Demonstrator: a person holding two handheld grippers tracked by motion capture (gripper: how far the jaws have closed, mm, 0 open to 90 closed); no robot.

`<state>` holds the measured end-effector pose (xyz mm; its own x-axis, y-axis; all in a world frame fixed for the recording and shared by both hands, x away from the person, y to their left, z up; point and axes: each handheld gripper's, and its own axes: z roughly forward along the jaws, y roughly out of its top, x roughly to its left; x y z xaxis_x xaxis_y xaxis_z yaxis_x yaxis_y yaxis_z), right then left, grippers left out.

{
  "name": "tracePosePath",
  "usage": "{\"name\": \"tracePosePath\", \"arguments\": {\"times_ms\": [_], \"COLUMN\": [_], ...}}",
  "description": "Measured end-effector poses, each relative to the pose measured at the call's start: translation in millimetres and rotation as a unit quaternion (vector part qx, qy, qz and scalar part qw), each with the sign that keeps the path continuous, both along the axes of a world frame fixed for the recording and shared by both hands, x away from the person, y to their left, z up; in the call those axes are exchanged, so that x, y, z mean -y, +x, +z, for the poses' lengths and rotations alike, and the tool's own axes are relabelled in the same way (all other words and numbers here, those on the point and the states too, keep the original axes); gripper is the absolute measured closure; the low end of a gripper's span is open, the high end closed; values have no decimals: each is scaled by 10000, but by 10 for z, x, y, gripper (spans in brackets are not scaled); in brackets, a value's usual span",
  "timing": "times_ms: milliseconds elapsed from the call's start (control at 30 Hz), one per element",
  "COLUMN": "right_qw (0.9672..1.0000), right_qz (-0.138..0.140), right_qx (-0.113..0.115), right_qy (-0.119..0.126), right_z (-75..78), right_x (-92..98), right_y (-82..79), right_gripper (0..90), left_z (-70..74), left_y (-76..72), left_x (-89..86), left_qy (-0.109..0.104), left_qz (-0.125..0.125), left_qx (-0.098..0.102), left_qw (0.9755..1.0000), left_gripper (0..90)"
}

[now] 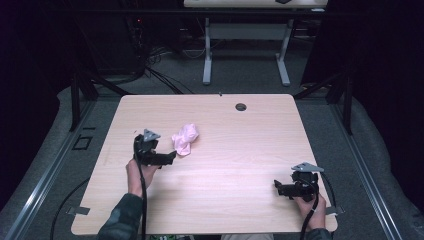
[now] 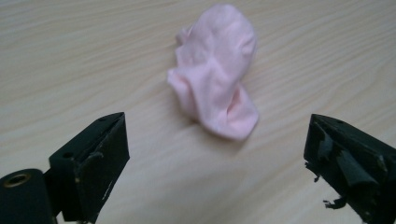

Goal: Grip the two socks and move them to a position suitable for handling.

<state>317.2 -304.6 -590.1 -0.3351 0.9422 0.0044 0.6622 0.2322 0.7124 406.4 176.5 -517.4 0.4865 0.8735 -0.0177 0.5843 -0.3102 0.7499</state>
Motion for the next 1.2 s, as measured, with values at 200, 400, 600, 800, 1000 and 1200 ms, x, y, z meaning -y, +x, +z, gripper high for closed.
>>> {"name": "tracePosePath", "arguments": {"times_ms": [200,400,600,800,1000,1200], "right_qw": [10000,10000,10000,10000,10000,10000], "right_qz": [1,-11,1,4,-11,-1], "right_qx": [-1,12,-1,-1,11,-2], "right_qy": [1,16,-2,-3,15,-4], "right_z": [0,-3,0,0,-2,0], "right_x": [0,-2,0,1,-2,0], "right_y": [1,0,0,0,0,1], "right_gripper": [0,0,0,0,0,0], "left_z": [-66,-246,-343,-341,-192,0], "left_y": [422,624,657,627,515,365], "left_x": [373,572,598,541,459,401], "left_qy": [216,536,598,511,377,304], "left_qz": [-153,-54,34,-35,-69,-185], "left_qx": [-57,-220,-245,-192,-17,167], "left_qw": [9996,9983,9979,9985,9993,9992], "left_gripper": [245,429,696,834,834,839]}}
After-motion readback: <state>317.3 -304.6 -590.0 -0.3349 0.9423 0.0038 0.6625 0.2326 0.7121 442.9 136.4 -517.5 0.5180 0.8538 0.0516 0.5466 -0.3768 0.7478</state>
